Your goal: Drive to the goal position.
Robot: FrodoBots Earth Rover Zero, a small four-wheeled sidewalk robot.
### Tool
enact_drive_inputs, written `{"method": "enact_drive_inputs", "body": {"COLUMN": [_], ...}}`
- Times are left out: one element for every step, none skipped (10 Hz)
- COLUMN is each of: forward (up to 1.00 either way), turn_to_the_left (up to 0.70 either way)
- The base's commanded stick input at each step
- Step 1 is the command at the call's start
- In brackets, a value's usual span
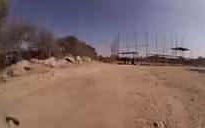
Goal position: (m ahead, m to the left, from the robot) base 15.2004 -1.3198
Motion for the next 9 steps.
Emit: {"method": "enact_drive_inputs", "body": {"forward": [0.5, 0.5, 0.5, 0.5, 0.5, 0.5, 0.5, 0.5, 0.5], "turn_to_the_left": [0.0, 0.0, 0.0, 0.0, 0.0, 0.0, 0.0, 0.0, 0.0]}}
